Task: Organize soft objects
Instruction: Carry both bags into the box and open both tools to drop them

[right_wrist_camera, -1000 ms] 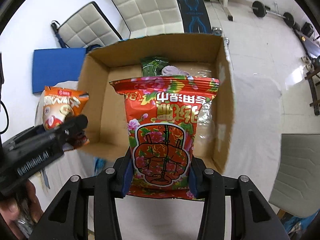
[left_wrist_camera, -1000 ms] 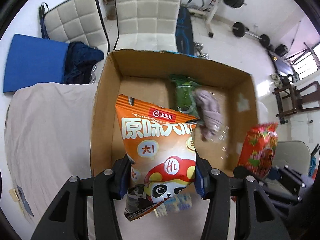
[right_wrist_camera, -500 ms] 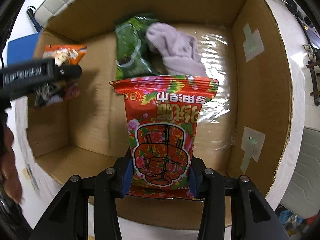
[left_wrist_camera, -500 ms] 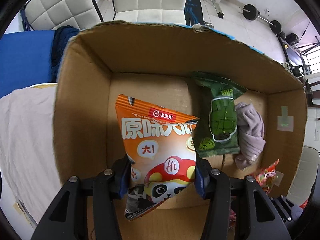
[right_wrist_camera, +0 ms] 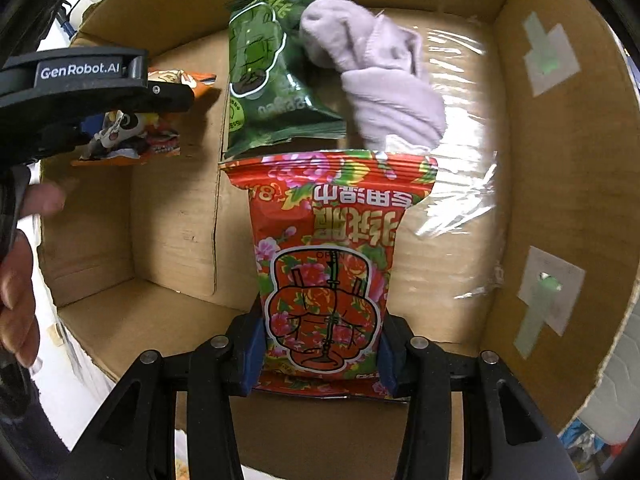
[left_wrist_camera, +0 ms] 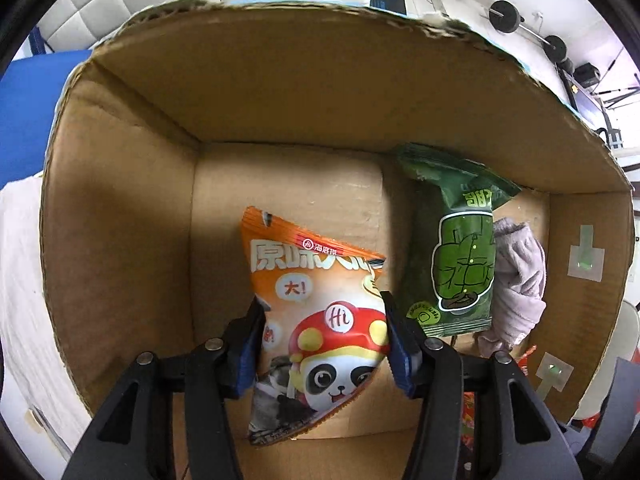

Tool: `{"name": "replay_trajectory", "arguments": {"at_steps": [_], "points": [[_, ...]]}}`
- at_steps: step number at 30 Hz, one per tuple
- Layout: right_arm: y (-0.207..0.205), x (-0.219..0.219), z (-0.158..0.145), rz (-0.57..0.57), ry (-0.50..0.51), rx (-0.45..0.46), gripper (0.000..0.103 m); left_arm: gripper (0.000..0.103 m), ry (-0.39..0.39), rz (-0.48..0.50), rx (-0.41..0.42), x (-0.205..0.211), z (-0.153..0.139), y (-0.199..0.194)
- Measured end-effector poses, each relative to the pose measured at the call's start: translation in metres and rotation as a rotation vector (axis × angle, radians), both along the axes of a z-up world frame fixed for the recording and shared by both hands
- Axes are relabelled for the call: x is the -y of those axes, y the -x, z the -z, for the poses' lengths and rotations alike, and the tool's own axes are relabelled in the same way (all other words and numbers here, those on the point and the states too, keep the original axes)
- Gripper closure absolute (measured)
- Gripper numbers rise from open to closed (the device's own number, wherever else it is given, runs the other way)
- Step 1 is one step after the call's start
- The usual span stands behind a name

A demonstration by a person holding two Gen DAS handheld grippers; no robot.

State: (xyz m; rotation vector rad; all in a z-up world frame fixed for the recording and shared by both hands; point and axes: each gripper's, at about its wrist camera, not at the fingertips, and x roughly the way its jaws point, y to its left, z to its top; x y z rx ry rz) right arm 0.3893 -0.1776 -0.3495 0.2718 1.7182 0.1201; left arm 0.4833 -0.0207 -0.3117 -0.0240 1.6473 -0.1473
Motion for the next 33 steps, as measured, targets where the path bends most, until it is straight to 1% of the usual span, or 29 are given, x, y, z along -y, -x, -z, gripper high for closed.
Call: {"name": "replay_trajectory", "arguments": {"at_steps": [1,2,3,5,11,13,15,16,17,18,19,21,23,25,27,29,33], "points": [[0.0,0.0,0.001,0.007,0.002,-0.002,0.054,0.05,-0.001,-0.005,-0.004,-0.001,0.0,-0.001],[-0.002,-0.004,0.0,0.009,0.006,-0.003,0.051,0.048,0.003,-0.009,0.0,-0.003,-0.002,-0.001],[-0.002,-0.004,-0.001,0.015,0.01,0.001,0.047,0.044,0.001,-0.01,0.006,-0.002,-0.005,0.001],[-0.003,-0.002,-0.005,0.014,0.011,0.008,0.044,0.038,-0.005,-0.013,0.021,-0.001,-0.011,0.003],[-0.002,-0.005,-0.025,0.003,0.048,0.05,0.043,0.037,0.002,-0.014,0.064,-0.001,-0.036,0.011],[-0.001,-0.005,-0.033,0.006,0.061,0.064,0.043,0.036,0.001,-0.014,0.09,-0.002,-0.049,0.019],[-0.001,-0.001,-0.048,0.005,0.081,0.082,0.043,0.028,0.008,-0.016,0.114,-0.007,-0.059,0.027],[0.001,0.0,-0.054,0.007,0.092,0.093,0.042,0.027,0.007,-0.019,0.129,-0.008,-0.065,0.033],[0.004,-0.001,-0.063,0.008,0.1,0.1,0.038,0.022,0.008,-0.024,0.146,-0.011,-0.071,0.038],[0.006,0.001,-0.07,0.007,0.107,0.109,0.03,0.016,0.011,-0.03,0.161,-0.013,-0.077,0.044],[0.007,0.002,-0.075,0.008,0.116,0.117,0.027,0.013,0.01,-0.032,0.17,-0.012,-0.083,0.048],[0.012,0.005,-0.086,0.012,0.133,0.133,0.013,0.003,-0.001,-0.036,0.191,-0.012,-0.089,0.058],[0.018,0.007,-0.096,0.008,0.164,0.15,0.006,0.003,0.002,-0.031,0.212,-0.012,-0.098,0.071],[0.025,0.011,-0.104,0.009,0.188,0.17,0.006,0.003,0.009,-0.035,0.234,-0.01,-0.109,0.086],[0.032,0.014,-0.111,0.017,0.2,0.187,0.0,0.001,0.012,-0.038,0.257,-0.011,-0.116,0.098],[0.04,0.018,-0.121,0.031,0.207,0.208,0.0,0.001,0.016,-0.041,0.272,-0.013,-0.124,0.107],[0.055,0.025,-0.138,0.052,0.22,0.253,0.0,0.001,-0.002,-0.04,0.326,-0.013,-0.142,0.13]]}}
